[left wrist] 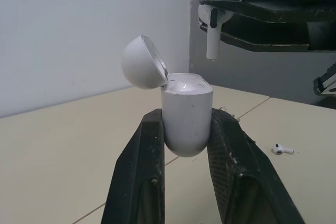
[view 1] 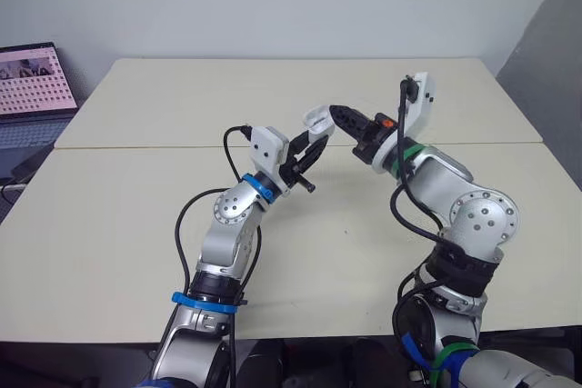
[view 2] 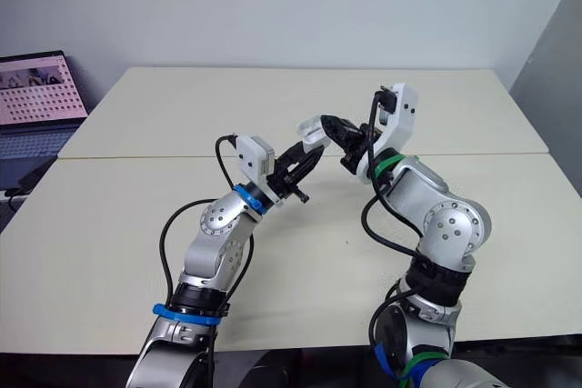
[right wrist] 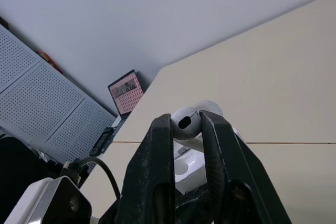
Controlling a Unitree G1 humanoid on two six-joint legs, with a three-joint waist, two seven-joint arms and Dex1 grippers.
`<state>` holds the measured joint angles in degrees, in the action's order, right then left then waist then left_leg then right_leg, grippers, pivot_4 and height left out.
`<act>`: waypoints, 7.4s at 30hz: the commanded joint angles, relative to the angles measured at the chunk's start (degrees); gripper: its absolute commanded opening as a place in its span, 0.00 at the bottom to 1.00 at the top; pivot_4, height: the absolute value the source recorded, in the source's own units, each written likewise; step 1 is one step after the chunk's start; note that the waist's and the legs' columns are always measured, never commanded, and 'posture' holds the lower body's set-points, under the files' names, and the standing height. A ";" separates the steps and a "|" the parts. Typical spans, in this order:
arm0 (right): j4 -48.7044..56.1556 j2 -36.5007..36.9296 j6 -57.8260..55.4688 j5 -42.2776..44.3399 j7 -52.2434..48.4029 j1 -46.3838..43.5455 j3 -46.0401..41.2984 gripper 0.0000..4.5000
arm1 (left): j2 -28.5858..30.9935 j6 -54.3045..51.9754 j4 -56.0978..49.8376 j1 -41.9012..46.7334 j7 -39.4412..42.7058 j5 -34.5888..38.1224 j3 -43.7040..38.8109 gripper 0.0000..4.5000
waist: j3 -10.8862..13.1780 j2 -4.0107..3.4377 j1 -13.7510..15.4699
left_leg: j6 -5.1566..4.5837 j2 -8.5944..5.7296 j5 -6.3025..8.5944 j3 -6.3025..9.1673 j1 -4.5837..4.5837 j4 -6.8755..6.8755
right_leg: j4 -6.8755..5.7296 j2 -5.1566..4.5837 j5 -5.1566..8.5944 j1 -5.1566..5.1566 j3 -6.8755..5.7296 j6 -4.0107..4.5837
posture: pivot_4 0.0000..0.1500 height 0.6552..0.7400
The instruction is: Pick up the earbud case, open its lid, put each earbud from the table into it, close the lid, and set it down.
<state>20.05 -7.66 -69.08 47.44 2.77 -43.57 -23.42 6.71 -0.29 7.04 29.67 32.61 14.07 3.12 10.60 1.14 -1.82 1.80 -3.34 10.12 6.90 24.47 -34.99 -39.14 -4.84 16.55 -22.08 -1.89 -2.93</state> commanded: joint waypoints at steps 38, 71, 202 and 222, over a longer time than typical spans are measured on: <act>-6.42 5.02 13.91 35.08 22.46 0.32 8.88 0.08 | 1.32 2.10 -1.04 1.70 -0.50 0.14 -0.93 0.17 | 0.00 0.00 -0.01 | -0.05 0.08 -0.01 -0.43 0.00 0.02 | 0.02 0.02 0.00 -0.02 0.08 0.00 | 1.00 1.00; -21.70 25.74 4.12 31.07 -2.38 -8.15 13.21 0.08 | 3.15 -1.41 -5.18 -0.76 4.46 2.08 -0.45 0.17 | 0.01 0.01 0.02 | -0.10 0.11 -0.01 -0.50 0.02 0.05 | 0.08 0.02 0.00 -0.01 0.09 0.00 | 1.00 1.00; -34.05 74.63 55.04 -45.25 -80.93 21.24 32.81 0.09 | 3.97 -2.51 -7.58 -4.70 2.57 2.09 -1.14 0.17 | 0.03 -0.01 0.35 | -0.09 0.01 -0.02 -0.58 0.05 -0.12 | 0.20 -0.14 -0.03 0.08 0.10 -0.14 | 1.00 1.00; -38.98 75.83 63.51 -51.10 -80.54 25.10 33.36 0.46 | 3.50 -2.30 -7.62 -5.03 2.83 2.14 -0.92 0.17 | 0.03 0.00 1.94 | -0.08 -0.04 -0.01 -0.44 -0.28 -0.19 | 0.46 -0.16 -0.03 0.68 -0.03 -0.14 | 1.00 1.00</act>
<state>-17.62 67.70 -5.81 -1.78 -77.44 -19.10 9.12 10.47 -3.59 1.80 24.28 35.56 15.68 2.05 10.63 1.13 0.11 1.72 -3.38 10.11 6.46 24.17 -35.18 -38.66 -5.01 16.52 -21.37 -1.92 -3.07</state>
